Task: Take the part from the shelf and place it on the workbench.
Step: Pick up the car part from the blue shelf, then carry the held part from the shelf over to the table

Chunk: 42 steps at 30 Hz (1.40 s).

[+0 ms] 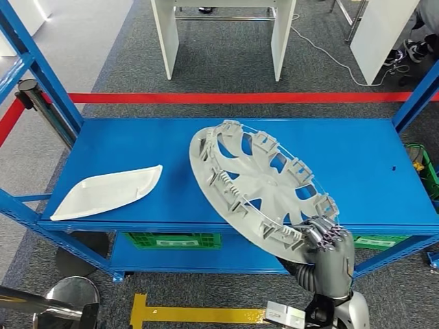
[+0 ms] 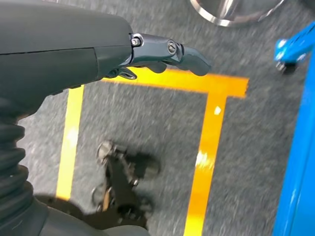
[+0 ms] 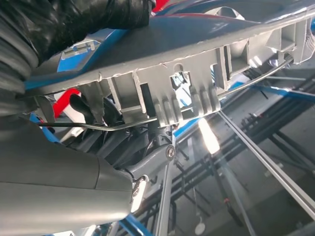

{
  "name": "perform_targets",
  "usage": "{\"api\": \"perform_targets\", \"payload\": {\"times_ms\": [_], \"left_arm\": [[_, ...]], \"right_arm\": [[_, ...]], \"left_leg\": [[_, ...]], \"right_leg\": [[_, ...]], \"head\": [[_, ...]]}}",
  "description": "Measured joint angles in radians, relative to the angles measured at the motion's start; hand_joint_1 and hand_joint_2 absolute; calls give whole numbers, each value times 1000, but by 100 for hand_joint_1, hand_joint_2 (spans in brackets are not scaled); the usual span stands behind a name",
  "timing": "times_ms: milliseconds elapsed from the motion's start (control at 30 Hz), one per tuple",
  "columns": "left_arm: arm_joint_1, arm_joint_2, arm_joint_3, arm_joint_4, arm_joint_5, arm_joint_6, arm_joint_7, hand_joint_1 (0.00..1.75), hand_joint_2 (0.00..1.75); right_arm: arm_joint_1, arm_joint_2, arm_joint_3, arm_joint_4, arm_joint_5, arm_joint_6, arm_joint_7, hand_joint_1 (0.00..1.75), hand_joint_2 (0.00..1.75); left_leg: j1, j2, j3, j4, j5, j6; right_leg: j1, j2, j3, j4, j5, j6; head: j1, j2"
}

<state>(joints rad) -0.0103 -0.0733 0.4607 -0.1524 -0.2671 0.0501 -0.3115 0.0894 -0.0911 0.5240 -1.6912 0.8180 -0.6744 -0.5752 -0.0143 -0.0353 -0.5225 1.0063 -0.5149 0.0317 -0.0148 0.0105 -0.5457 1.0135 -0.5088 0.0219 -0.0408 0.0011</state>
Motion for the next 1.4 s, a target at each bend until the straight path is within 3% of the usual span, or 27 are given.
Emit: {"api": "perform_targets", "payload": {"times_ms": [200,733,867,1400], "left_arm": [[-1,-9,2,-9,-13,106,-116,0,175],[-2,-16,17,-9,-4,83,-122,0,175],[-2,-15,19,-9,0,36,-120,0,0],[-1,-22,56,-9,16,-12,-79,0,0]], "right_arm": [[39,-5,-16,-66,16,0,-2,175,175],[68,-14,-21,-123,17,0,-4,175,175],[68,-14,-21,-123,14,0,-16,175,175],[62,-23,-22,-123,1,0,-8,175,175]], "left_leg": [[0,0,0,0,0,0],[0,0,0,0,0,0],[0,0,0,0,0,0],[-1,0,0,1,0,0]], "right_leg": [[0,0,0,0,0,0],[0,0,0,0,0,0],[0,0,0,0,0,0],[0,0,0,-1,0,0]], "head": [[0,0],[0,0],[0,0],[0,0]]}}
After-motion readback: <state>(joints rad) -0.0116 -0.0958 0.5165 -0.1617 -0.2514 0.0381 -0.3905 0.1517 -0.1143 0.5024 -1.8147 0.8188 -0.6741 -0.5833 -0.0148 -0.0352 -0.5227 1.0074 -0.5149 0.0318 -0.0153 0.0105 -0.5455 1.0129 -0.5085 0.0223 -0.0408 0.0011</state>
